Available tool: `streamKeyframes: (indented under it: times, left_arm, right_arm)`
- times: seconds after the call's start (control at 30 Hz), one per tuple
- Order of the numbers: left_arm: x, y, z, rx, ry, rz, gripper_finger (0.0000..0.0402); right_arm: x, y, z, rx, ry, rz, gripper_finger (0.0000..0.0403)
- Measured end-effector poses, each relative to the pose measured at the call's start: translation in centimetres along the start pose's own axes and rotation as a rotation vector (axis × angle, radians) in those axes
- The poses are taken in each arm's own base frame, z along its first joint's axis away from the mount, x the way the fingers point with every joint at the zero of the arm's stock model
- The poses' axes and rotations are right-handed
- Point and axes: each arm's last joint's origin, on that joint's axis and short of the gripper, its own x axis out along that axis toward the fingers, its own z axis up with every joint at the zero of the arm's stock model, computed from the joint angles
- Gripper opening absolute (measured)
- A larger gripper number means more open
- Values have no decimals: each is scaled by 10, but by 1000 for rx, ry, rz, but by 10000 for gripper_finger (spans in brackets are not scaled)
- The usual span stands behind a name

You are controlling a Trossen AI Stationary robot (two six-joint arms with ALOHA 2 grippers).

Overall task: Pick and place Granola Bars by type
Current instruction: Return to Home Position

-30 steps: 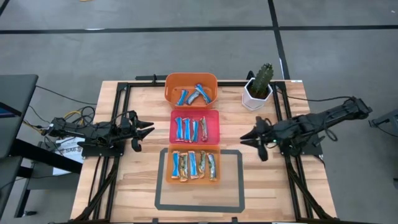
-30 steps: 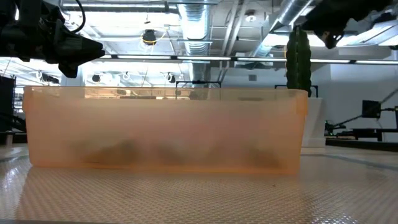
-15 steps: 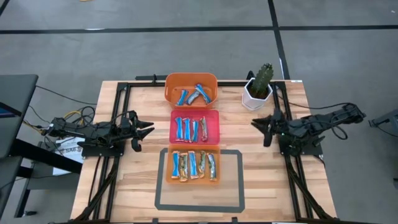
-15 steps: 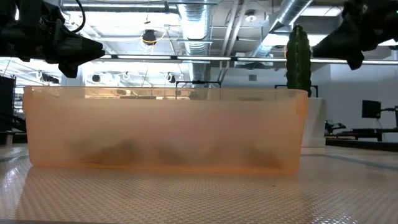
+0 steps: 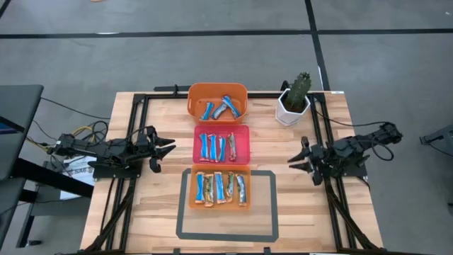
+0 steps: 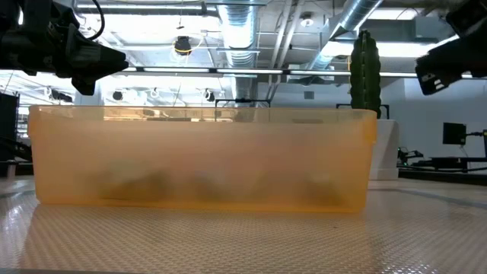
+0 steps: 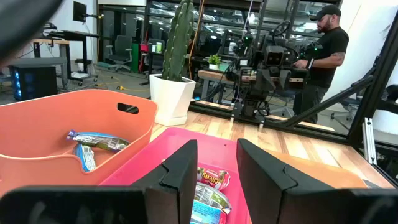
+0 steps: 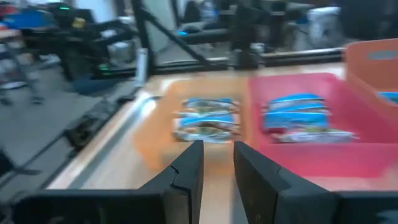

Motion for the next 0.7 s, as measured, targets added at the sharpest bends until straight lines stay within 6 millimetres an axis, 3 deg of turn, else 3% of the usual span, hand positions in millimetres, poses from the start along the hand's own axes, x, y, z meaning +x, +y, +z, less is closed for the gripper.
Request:
streamKeyframes:
  times: [0.53, 0.7]
  left_arm:
    - [0, 0, 0, 0, 0, 0, 105]
    - [0, 0, 0, 0, 0, 0, 105]
  right_arm:
    - [9, 6, -12, 31, -166, 275, 82]
    - [10, 4, -12, 12, -177, 273, 82]
